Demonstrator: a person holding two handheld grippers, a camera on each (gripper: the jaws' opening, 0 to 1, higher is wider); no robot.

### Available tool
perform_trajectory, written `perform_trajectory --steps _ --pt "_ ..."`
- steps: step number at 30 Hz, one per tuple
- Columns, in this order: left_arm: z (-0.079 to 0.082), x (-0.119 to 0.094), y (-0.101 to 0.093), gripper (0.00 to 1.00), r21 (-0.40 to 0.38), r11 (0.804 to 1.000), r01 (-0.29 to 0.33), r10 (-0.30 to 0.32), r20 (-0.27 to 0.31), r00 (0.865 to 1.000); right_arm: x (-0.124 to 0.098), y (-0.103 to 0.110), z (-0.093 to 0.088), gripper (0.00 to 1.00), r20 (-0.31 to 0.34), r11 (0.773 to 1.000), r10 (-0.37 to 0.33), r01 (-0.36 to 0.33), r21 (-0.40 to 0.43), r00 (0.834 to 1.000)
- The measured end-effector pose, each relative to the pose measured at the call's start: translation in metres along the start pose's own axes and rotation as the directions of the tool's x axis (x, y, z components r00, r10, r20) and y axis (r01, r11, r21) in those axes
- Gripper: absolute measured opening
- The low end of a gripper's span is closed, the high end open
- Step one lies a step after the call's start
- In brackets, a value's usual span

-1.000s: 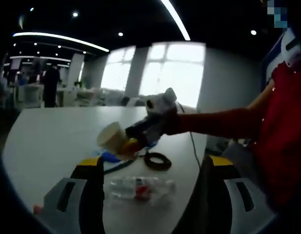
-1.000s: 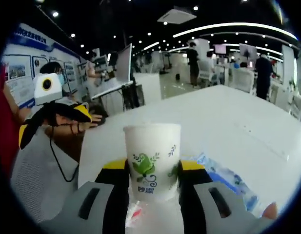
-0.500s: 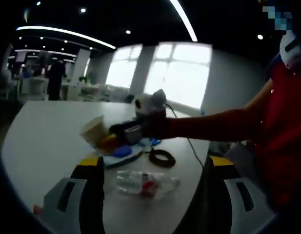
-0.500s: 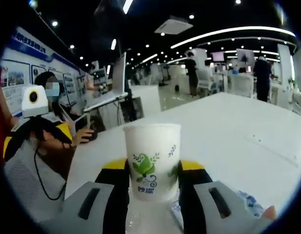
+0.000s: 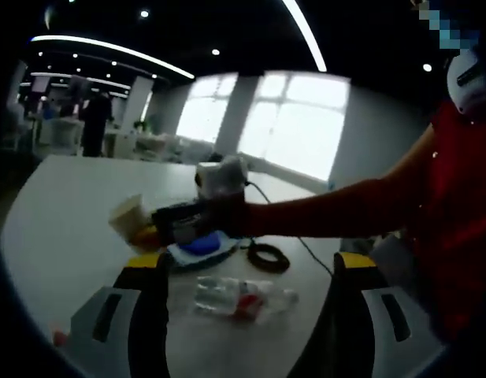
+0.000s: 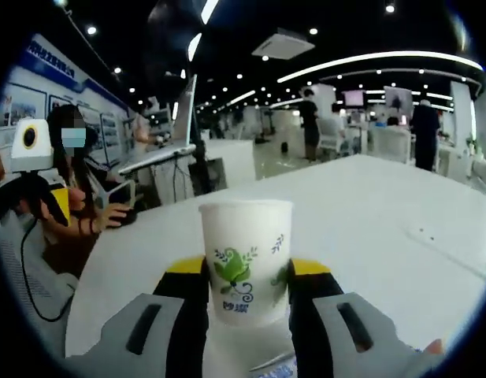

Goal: Arrange the tabletop items into an orderly group along one side of the table until the central work area is clear of visible clutter.

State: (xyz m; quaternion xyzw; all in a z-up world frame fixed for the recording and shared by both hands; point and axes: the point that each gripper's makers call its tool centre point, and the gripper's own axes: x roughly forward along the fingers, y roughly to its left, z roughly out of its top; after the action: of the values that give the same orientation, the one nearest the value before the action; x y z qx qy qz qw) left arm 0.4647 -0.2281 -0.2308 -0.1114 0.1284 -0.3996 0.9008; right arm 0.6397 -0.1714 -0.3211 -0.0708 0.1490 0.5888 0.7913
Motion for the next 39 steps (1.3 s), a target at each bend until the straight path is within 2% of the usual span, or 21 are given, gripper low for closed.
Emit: perform_trajectory --steps 6,18,31,39 --pt "-0.002 0.000 0.002 0.84 -0.010 1.000 0.000 0.000 0.000 1.000 0.013 -0.004 -0.004 0.39 0.005 1.000 -0.015 0.015 -0.012 1.000" --pt "-0.003 -0.003 0.006 0.84 -0.025 1.000 -0.008 0.008 0.003 1.000 0.030 -0.004 -0.017 0.39 -0.032 0.997 -0.019 0.017 -0.073 0.999" --pt "-0.003 -0.001 0.005 0.82 -0.030 1.000 -0.007 0.007 0.003 1.000 0.032 -0.007 -0.025 0.39 -0.050 0.996 -0.025 0.021 -0.089 0.998" --pt "-0.003 -0.001 0.005 0.82 -0.030 1.000 -0.009 0.009 0.004 1.000 0.025 -0.009 -0.032 0.40 -0.092 0.995 -0.037 0.028 -0.096 0.995"
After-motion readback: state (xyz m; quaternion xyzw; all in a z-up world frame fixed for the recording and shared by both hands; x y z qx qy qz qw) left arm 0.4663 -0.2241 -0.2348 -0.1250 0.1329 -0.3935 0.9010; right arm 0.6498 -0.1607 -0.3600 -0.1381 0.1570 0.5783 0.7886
